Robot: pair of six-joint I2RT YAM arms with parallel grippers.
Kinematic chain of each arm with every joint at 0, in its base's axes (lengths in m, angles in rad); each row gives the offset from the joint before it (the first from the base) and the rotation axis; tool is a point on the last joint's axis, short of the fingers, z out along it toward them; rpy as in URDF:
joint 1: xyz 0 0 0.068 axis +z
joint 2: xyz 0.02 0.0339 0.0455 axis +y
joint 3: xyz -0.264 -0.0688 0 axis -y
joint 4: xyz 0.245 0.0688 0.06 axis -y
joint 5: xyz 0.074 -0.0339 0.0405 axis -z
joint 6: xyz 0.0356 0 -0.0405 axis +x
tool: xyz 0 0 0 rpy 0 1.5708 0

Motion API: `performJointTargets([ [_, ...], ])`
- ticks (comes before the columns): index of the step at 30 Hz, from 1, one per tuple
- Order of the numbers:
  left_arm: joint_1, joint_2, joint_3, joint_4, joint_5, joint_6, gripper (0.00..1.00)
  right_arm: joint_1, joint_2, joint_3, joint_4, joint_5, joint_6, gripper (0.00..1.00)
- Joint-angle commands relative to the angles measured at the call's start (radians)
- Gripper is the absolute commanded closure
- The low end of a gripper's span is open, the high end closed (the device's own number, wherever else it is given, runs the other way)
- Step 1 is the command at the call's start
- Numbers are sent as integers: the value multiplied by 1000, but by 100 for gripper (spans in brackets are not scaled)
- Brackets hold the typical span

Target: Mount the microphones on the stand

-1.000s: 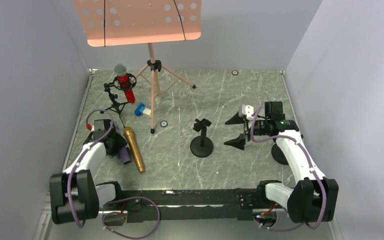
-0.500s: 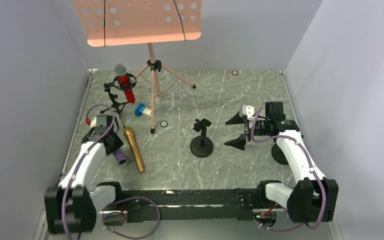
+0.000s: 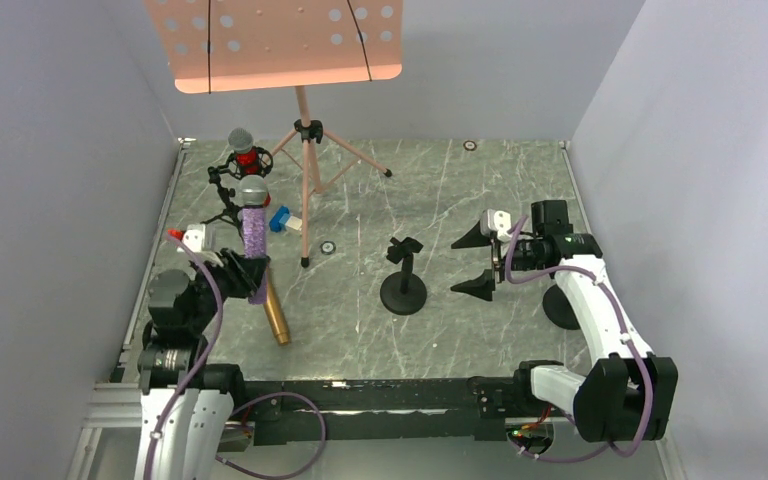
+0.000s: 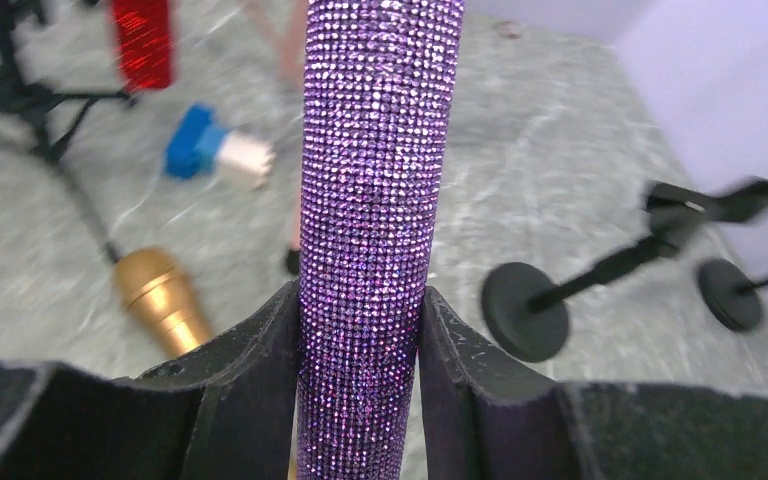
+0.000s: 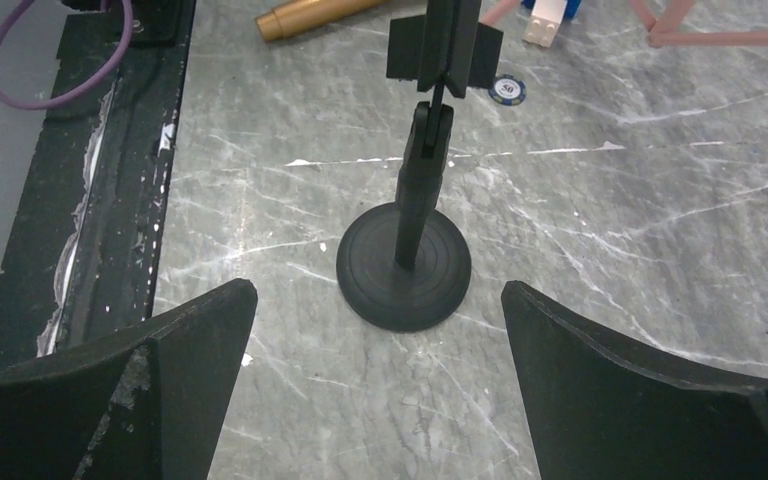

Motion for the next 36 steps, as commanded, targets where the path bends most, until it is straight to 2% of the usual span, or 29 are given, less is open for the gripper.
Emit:
performJointTargets([
  [1, -29, -128, -70, 302, 318, 17, 100, -30, -12, 84, -95, -62, -89, 0],
  [6, -40, -167, -138, 501, 471, -119, 100, -90, -23, 185, -147, -114, 11, 0],
  [8, -53, -147, -146, 595, 516, -167, 100, -92, -15, 253, -140, -99, 110, 0],
  [11, -97, -91, -116, 669, 543, -173, 100, -92, 5, 340, -3, -85, 472, 0],
  [13, -156, -40, -100, 761, 537, -179, 100, -91, 23, 369, 76, -144, 683, 0],
  [15, -246, 25, -68, 798, 492, -150, 100, -77, 39, 390, 85, -265, 736, 0],
  [16, -305, 63, -47, 805, 461, -120, 100, -56, 40, 411, 63, -269, 697, 0],
  [18, -433, 142, -6, 834, 383, -56, 100, 21, 24, 454, -55, -181, 549, 0],
  [20, -570, 220, 18, 894, 275, -6, 100, 96, 5, 454, -12, -125, 558, 0],
  [23, -697, 363, 10, 1126, 158, 4, 100, 121, 12, 428, 145, -192, 722, 0],
  [25, -753, 497, 45, 1249, 113, 0, 100, 160, 11, 419, 256, -180, 865, 0],
  [27, -804, 585, 82, 1334, 78, 0, 100, 179, 23, 452, 265, -187, 893, 0],
  [31, -868, 749, 177, 1423, 37, -16, 100, 199, 29, 489, 416, -182, 1121, 0],
  [36, -945, 866, 241, 1484, 0, -21, 100, 213, 38, 474, 646, -139, 1416, 1],
])
